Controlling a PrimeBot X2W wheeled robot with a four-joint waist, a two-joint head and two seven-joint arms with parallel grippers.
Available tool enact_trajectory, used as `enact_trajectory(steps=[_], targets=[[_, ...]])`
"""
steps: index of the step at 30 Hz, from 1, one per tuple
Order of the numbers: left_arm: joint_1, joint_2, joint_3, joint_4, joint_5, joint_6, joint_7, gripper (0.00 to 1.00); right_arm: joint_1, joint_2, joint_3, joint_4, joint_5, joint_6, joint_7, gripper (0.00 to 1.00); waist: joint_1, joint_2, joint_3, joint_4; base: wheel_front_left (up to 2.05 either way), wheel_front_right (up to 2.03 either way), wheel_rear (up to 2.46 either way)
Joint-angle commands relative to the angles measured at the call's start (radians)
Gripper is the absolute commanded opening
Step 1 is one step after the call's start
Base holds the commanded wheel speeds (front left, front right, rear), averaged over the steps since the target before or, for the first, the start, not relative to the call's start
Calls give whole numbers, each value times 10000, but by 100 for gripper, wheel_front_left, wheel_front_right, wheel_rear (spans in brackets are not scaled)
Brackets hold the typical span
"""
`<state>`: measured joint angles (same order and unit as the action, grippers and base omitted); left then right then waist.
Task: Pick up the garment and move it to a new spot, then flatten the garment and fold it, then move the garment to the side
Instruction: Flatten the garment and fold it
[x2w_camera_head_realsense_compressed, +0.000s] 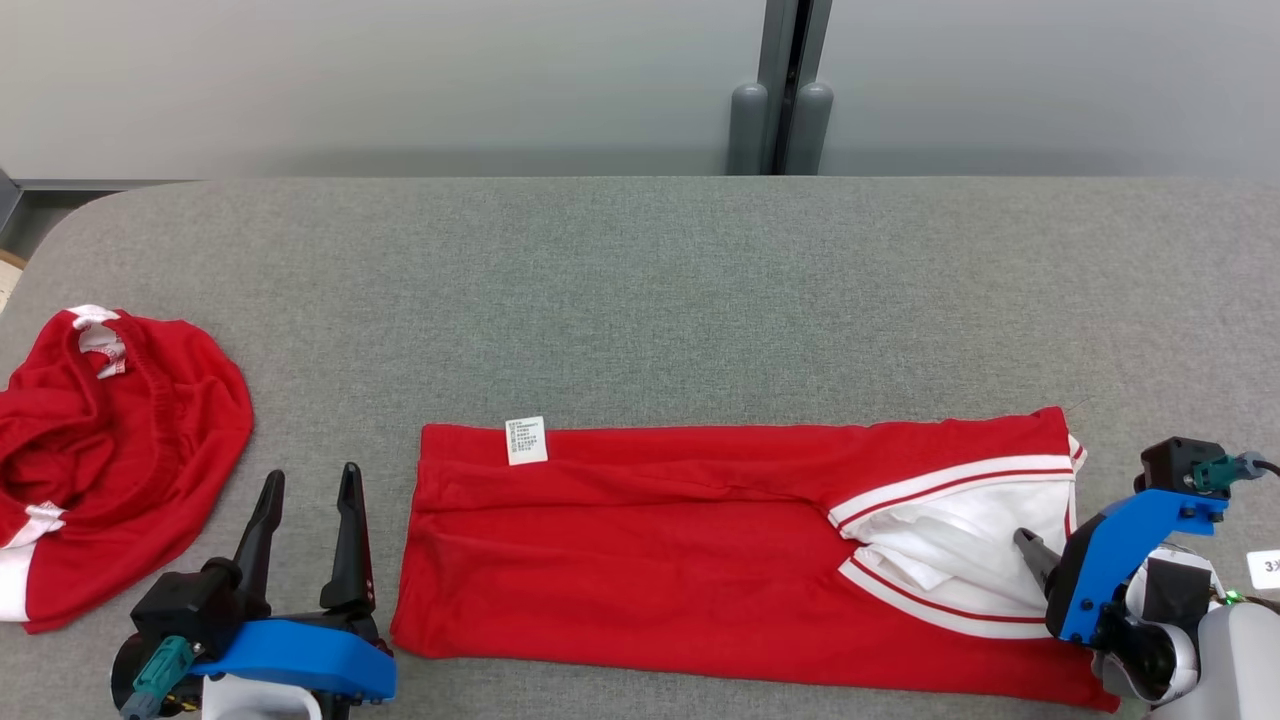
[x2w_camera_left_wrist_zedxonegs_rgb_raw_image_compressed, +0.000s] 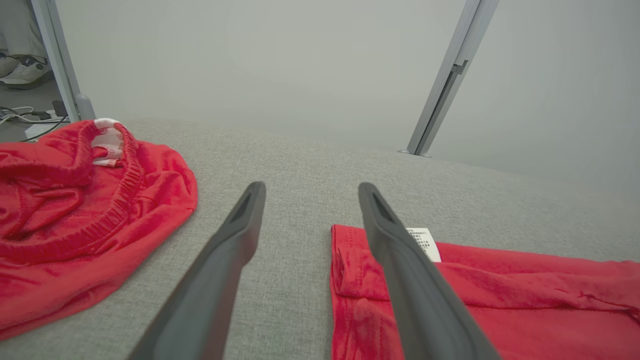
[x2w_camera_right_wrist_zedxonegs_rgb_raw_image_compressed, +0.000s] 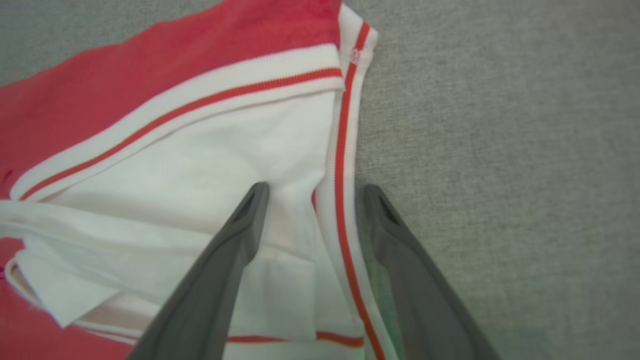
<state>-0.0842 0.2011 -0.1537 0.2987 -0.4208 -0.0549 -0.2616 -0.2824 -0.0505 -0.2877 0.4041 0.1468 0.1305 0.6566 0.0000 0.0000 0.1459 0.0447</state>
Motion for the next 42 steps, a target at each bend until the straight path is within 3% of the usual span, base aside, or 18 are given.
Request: enact_trajectory(steps=[1, 4, 5, 6, 7, 11, 17, 25, 31, 37, 42], targets=[[-150, -21, -19, 43, 35, -51, -41, 100, -88, 8, 52, 276, 19, 5, 102, 100, 0, 0, 19, 25, 0, 0, 0], [-200, -45, -29, 108, 21, -91, -41, 100, -126, 57, 299, 618, 260, 7, 187, 100, 0, 0, 37, 55, 0, 0, 0], [-202, -48, -32, 131, 16, -100, -41, 100, -101, 80, 416, 693, 390, 17, 238, 87, 0, 0, 32, 58, 0, 0, 0], [-197, -45, -35, 155, 18, -119, -41, 100, -71, 103, 551, 736, 476, 19, 267, 38, 0, 0, 20, 56, 0, 0, 0], [-185, -46, -32, 175, 18, -131, -41, 100, -44, 119, 693, 712, 535, 22, 252, 0, 0, 0, 5, 53, 0, 0, 0], [-95, -44, 10, 216, 5, -125, -41, 100, 55, 44, 806, 298, 912, 16, 73, 0, 0, 0, -57, 23, 0, 0, 0], [-20, -30, 73, 172, -16, -151, -42, 100, 257, -326, 191, -969, 590, 4, 127, 0, 0, 0, -106, -46, 0, 0, 0], [-13, -11, 144, 15, 58, -177, -42, 100, 717, -1455, -1039, -2903, 97, 4, 831, 0, 0, 0, -54, -175, 0, 0, 0], [-51, 53, 92, 39, 102, -232, -42, 100, 747, -1647, -1274, -3582, -149, 4, 1394, 0, 0, 0, -44, -256, 0, 0, 0], [-90, 4, 45, 105, 112, -214, -42, 100, 800, -1242, -423, -4155, -38, 5, 1799, 0, 0, 0, -122, -261, 0, 0, 0], [-48, 18, 7, 87, 139, -205, -42, 100, 788, -799, 1167, -4326, 239, 5, 2030, 0, 0, 0, -168, -213, 0, 0, 0]])
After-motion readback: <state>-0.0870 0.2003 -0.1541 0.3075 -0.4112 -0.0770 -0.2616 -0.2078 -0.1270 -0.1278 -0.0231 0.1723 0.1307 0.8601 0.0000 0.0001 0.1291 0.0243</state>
